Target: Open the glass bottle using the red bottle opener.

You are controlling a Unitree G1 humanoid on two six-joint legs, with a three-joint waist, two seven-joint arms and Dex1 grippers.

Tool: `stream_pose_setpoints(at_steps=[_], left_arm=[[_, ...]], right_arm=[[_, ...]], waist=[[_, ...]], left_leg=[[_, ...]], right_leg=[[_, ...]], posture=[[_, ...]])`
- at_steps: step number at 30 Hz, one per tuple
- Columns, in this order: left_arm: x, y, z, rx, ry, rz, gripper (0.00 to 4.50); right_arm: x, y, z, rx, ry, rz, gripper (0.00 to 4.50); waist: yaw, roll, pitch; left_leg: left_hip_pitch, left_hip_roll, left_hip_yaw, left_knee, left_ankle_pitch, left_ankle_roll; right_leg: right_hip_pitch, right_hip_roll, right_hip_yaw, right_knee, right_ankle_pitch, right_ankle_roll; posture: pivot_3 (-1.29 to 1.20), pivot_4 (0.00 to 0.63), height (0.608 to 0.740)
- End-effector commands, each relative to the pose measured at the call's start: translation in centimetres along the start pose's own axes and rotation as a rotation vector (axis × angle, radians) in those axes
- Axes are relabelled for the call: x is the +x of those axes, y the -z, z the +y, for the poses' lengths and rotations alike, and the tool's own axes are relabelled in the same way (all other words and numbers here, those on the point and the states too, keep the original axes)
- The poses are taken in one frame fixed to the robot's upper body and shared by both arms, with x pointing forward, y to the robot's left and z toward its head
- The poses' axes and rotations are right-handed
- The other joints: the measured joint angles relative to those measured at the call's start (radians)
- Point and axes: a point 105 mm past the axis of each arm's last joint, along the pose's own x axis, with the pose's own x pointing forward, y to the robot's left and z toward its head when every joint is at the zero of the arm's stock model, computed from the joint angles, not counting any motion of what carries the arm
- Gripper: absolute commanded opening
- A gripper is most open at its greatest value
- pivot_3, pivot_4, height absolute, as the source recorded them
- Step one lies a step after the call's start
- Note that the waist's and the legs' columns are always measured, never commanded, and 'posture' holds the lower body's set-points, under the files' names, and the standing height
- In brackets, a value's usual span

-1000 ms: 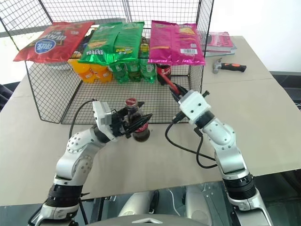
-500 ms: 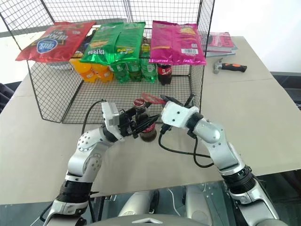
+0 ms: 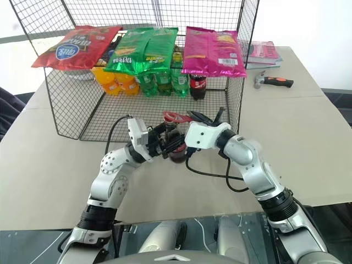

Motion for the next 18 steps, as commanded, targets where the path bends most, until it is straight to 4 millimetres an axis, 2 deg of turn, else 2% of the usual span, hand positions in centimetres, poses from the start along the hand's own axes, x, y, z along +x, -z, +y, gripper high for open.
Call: stream_pose_setpoints(at_steps=[1,6,11,18], left_arm=[[1.2,-1.2,0.7,0.051,-0.026,-0.048,2.27],[1.1,-1.2,0.9,0.05,-0.044,-0.042,2.27],[1.1,-1.1,1.0,0.047,-0.046,-0.037,2.27],[1.2,-0.9,1.1,0.042,-0.043,-0.029,2.27]], right_arm=[[0.5,-1.7,1.3,-0.039,-0.028,-0.077,0.0],[0.8,-2.3,1.4,0.011,0.015,-0.103,0.0],[0.7,-2.9,2.2,0.059,-0.038,-0.146,0.0],[0.7,-3.7,2.5,-0.013,-0.095,-0.199,0.0]], waist=[[0.0,0.0,0.0],[-0.001,0.0,0.0],[-0.001,0.0,0.0],[-0.001,0.001,0.001]], left_leg=[[0.001,0.0,0.0,0.0,0.0,0.0],[0.003,0.0,-0.001,0.0,0.0,0.0],[0.003,0.0,-0.001,0.0,0.0,0.0],[0.003,0.0,-0.002,0.0,0.0,0.0]], right_leg=[[0.001,0.0,0.0,0.0,0.0,0.0],[0.002,0.0,0.0,0.0,0.0,0.0],[0.002,0.0,0.0,0.0,0.0,0.0],[0.002,0.0,-0.001,0.0,0.0,0.0]], posture=[[0.0,0.15,0.74],[0.0,0.15,0.74],[0.0,0.15,0.74],[0.0,0.15,0.74]])
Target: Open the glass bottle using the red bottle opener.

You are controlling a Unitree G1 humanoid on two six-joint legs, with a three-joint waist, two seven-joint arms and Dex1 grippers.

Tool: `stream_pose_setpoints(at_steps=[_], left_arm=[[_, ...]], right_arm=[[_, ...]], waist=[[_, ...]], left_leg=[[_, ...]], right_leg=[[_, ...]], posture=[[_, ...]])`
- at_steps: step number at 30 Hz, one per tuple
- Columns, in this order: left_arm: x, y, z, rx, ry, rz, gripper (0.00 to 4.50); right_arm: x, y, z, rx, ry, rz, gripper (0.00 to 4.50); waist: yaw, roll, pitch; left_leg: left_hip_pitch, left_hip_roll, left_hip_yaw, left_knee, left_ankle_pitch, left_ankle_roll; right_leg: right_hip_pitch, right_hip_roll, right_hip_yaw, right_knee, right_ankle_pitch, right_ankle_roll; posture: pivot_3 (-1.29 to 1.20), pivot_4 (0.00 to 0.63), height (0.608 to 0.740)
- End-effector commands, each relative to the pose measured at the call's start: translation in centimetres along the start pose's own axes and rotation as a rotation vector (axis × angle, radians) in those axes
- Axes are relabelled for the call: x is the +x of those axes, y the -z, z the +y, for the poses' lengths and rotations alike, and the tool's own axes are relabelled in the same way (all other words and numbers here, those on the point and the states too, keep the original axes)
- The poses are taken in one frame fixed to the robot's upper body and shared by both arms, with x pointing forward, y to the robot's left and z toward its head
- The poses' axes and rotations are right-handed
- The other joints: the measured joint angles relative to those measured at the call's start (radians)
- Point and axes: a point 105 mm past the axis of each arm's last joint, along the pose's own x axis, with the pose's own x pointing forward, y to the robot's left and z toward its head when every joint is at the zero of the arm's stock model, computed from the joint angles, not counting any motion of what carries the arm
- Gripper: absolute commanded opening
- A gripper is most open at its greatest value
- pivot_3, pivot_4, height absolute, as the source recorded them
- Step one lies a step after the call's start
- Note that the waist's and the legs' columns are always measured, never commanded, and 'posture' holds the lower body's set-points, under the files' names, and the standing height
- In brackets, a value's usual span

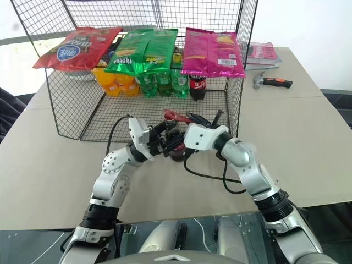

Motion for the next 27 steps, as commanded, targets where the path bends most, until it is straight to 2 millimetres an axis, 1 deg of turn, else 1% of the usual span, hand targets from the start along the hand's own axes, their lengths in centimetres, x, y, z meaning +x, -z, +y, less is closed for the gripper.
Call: stream_pose_setpoints(at_steps=[1,4,8,12,20,27], left_arm=[[1.0,-1.1,0.8,0.04,-0.02,-0.028,2.27],[1.0,-1.0,0.9,0.038,-0.021,-0.024,2.27],[0.9,-0.9,0.9,0.035,-0.02,-0.019,2.27],[1.0,-0.7,0.9,0.031,-0.019,-0.017,2.27],[1.0,-0.5,0.9,0.024,-0.025,-0.014,2.27],[0.8,-0.3,0.7,0.018,-0.025,-0.008,2.27]], right_arm=[[0.6,-3.7,2.0,-0.073,-0.097,-0.166,0.0],[0.7,-3.8,1.9,-0.103,-0.094,-0.173,0.0],[0.7,-4.1,2.0,-0.239,-0.105,-0.211,0.0],[0.5,-3.5,1.9,-0.334,-0.112,-0.224,0.0],[0.6,-2.9,-1.0,-0.511,-0.028,-0.253,0.0],[0.7,-3.1,-2.8,-0.607,0.032,-0.276,0.0]], waist=[[0.0,0.0,0.0],[0.0,0.0,0.0],[-0.001,0.001,0.0],[-0.001,0.001,0.0],[0.0,0.001,0.001],[0.0,0.002,0.001]], left_leg=[[0.0,0.0,0.0,0.0,0.0,0.0],[0.0,0.0,0.0,0.0,0.0,0.0],[0.0,0.0,0.0,0.0,0.0,0.0],[0.0,0.0,0.0,-0.001,0.0,0.0],[0.0,0.0,0.0,-0.001,0.0,0.0],[-0.001,0.0,0.0,-0.001,0.0,0.0]], right_leg=[[0.0,0.0,0.0,0.0,0.0,0.0],[0.0,0.0,0.0,0.0,0.0,0.0],[0.0,0.0,0.0,0.0,0.0,0.0],[0.0,0.0,0.0,-0.001,0.0,0.0],[0.0,0.0,0.0,-0.001,0.0,0.0],[0.0,0.0,0.0,-0.002,0.0,0.0]], posture=[[0.0,0.15,0.74],[0.0,0.15,0.74],[0.0,0.15,0.74],[0.0,0.15,0.74],[0.0,0.15,0.74],[0.0,0.15,0.74]])
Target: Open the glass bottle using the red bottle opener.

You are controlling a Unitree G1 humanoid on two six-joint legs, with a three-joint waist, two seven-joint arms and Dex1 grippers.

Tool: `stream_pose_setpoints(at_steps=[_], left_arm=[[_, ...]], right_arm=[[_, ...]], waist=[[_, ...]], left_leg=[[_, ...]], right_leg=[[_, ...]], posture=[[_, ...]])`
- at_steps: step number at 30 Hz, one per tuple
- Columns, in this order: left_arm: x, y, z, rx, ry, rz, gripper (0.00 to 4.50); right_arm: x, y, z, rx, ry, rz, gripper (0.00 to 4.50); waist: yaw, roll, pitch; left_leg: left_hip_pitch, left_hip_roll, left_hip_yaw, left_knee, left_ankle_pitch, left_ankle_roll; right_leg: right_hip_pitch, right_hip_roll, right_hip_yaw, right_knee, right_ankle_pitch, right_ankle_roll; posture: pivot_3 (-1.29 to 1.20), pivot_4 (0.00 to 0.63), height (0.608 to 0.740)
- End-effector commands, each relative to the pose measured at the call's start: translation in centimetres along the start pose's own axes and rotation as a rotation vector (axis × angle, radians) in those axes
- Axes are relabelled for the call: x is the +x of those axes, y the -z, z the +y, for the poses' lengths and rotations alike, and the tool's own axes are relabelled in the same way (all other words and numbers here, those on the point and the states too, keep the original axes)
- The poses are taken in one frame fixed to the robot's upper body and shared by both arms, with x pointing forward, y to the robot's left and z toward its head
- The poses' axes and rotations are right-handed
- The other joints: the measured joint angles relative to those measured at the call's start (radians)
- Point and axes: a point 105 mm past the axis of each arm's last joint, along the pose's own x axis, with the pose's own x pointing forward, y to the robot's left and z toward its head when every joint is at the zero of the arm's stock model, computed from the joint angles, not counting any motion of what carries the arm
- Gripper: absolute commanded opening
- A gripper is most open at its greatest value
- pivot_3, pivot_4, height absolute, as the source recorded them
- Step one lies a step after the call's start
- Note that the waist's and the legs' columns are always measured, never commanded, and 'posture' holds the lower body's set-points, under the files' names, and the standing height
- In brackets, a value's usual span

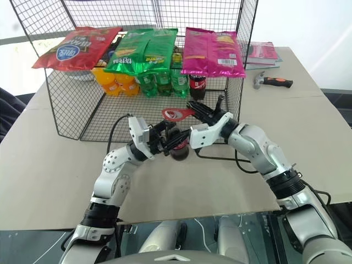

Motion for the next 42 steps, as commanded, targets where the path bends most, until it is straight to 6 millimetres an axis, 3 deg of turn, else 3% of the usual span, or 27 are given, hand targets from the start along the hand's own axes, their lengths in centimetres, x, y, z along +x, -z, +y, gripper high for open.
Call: stream_pose_setpoints(at_steps=[1,25,42], left_arm=[[0.8,-0.2,0.6,0.016,-0.022,0.0,2.27],[1.3,1.5,0.1,-0.019,0.007,0.047,2.27],[1.3,2.1,0.0,-0.037,0.021,0.073,2.27]], right_arm=[[0.7,-3.1,-1.5,-0.106,0.037,-0.158,0.0],[-1.1,1.9,-5.1,-0.307,0.133,-0.035,0.0],[-1.9,3.3,-7.9,-0.42,0.23,0.019,0.0]], waist=[[0.0,0.0,0.0],[0.002,0.001,0.001],[0.001,0.003,0.0]], left_leg=[[0.0,0.0,0.0,0.0,0.0,0.0],[-0.002,0.0,0.0,-0.002,0.001,-0.002],[0.0,-0.001,0.0,-0.002,0.0,0.0]], right_leg=[[0.0,0.0,0.0,0.0,0.0,0.0],[-0.001,0.0,0.0,-0.002,0.0,0.0],[0.001,-0.001,0.001,-0.002,-0.002,-0.004]], posture=[[0.0,0.15,0.74],[0.0,0.15,0.74],[0.0,0.15,0.74]])
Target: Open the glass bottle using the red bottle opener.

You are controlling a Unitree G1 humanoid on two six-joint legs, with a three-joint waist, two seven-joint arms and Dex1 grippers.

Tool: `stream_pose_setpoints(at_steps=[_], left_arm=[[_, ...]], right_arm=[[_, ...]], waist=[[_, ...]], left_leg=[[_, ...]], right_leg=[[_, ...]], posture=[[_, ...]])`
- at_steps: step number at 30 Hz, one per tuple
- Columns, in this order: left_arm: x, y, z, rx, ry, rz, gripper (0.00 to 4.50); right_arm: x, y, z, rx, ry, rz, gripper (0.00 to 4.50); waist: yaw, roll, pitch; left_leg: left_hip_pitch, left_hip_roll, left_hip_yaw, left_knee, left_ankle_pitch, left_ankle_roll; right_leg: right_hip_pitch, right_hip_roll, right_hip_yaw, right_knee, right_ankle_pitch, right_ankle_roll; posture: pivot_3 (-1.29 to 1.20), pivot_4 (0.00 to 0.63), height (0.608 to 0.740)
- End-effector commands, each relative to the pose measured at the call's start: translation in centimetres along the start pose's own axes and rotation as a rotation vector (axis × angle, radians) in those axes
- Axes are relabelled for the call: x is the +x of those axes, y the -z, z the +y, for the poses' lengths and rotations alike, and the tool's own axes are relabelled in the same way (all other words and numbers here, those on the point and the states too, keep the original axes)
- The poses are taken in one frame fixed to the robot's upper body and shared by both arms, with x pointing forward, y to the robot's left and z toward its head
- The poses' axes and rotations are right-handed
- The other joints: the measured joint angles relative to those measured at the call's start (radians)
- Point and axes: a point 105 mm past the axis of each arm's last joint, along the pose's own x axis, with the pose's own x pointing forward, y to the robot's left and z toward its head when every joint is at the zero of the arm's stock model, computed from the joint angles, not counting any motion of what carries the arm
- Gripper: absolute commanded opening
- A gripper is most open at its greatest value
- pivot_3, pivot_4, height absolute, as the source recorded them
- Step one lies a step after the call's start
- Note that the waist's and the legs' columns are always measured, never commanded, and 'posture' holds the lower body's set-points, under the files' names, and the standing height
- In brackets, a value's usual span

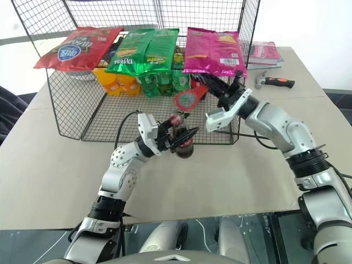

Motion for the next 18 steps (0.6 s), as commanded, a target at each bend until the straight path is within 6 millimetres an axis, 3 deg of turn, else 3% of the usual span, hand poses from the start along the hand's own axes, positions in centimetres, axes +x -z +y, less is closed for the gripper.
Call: stream_pose_setpoints(at_steps=[1,6,18], left_arm=[[-0.3,1.6,0.0,-0.042,-0.014,0.057,2.27],[-0.5,1.6,0.1,-0.042,-0.024,0.054,2.27],[-0.7,1.0,0.3,-0.034,-0.036,0.021,2.27]], right_arm=[[0.1,0.5,-1.8,-0.022,0.078,0.013,0.0],[0.2,-0.2,-3.2,0.008,0.172,-0.015,0.0],[0.0,0.1,-3.2,0.103,0.225,0.033,0.0]], waist=[[0.0,0.0,0.0],[0.0,0.0,0.0],[-0.002,0.0,0.0]], left_leg=[[0.0,0.0,0.0,0.0,0.0,0.0],[0.0,0.0,0.0,0.0,0.0,0.0],[0.0,0.0,0.0,0.0,0.0,0.0]], right_leg=[[0.0,0.0,0.0,0.0,0.0,0.0],[0.0,0.0,0.0,0.0,0.0,0.0],[0.0,0.0,0.0,0.0,0.0,0.0]], posture=[[0.0,0.15,0.74],[0.0,0.15,0.74],[0.0,0.15,0.74]])
